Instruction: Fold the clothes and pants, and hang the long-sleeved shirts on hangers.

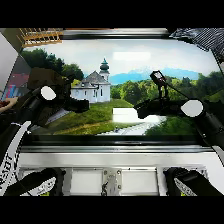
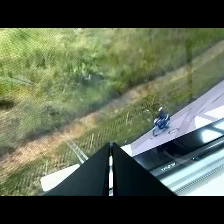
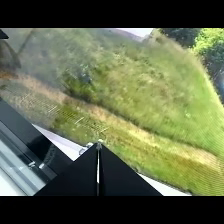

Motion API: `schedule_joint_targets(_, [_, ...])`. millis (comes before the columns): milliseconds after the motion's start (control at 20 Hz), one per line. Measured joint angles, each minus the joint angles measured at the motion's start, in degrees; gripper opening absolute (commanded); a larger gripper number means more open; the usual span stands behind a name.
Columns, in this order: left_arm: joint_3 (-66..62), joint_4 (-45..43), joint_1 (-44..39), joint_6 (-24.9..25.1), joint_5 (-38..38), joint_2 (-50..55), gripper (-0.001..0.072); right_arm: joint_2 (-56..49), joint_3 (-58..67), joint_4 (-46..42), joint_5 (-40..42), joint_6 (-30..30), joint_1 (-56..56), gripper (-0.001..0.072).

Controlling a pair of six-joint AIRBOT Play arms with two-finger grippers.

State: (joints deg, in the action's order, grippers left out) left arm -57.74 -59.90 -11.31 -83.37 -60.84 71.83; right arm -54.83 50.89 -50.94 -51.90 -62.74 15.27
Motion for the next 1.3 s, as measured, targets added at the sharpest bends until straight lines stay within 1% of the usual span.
schedule_joint_targets(850, [0.0,0.0,0.0,0.0,0.3,0.0,0.0003,0.0,0.0,0.0,0.0,0.0,0.0,0.0021])
schedule_joint_targets(900, [0.0,0.0,0.0,0.0,1.1,0.0,0.0099,0.0,0.0,0.0,0.0,0.0,0.0,0.002])
schedule_joint_targets(950, [0.0,-0.2,0.0,0.2,1.6,0.0,0.0618,0.0,0.0,0.0,0.0,0.0,0.0,0.0021])
schedule_joint_targets(1000, [-0.2,-0.5,0.2,0.6,2.0,0.0,0.0686,0.0,0.0,0.0,0.0,0.0,0.0,0.002])
schedule_joint_targets(1150, [-3.5,-5.2,2.4,2.1,4.8,0.1,0.0684,0.0,0.0,0.0,0.0,0.0,0.0,0.0021])
schedule_joint_targets(1250, [-7.6,-11.0,5.7,1.8,7.3,1.1,0.0684,0.0,0.0,0.0,0.0,0.0,0.0,0.002])
schedule_joint_targets(1300, [-9.9,-14.2,7.6,0.8,8.2,2.1,0.0684,0.0,0.0,0.0,0.0,0.0,0.0,0.002])
